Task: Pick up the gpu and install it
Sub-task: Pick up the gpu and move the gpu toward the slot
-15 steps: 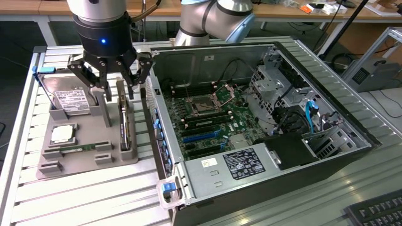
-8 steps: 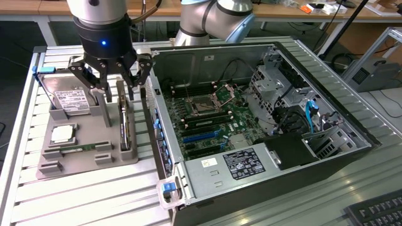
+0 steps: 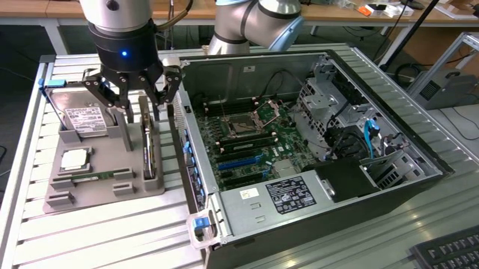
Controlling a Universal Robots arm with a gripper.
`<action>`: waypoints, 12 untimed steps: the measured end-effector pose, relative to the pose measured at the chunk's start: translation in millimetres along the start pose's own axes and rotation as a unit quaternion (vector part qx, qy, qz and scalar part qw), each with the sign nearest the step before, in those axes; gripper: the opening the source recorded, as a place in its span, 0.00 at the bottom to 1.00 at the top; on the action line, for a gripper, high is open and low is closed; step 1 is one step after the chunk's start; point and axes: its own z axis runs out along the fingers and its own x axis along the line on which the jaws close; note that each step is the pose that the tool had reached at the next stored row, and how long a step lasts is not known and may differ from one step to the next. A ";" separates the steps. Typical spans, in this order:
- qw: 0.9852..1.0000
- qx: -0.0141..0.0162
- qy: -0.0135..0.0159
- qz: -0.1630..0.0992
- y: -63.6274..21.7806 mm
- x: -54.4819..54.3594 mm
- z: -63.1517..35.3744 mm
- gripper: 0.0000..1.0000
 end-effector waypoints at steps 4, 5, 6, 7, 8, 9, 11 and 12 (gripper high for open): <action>1.000 0.000 0.000 0.000 0.0 0.0 1.5 0.48; 1.000 0.000 0.000 0.000 -0.1 0.1 1.9 0.48; 1.000 0.000 0.000 0.000 -0.1 0.0 2.2 0.48; 1.000 0.000 0.000 0.000 -0.1 0.1 2.6 0.48; 1.000 0.000 0.000 0.000 -0.1 0.1 2.9 0.48; 1.000 0.000 0.000 0.000 -0.1 0.1 3.2 0.48; 1.000 0.000 0.000 0.000 -0.1 0.1 3.8 0.48; 1.000 0.000 0.000 0.000 -0.1 0.1 4.2 0.48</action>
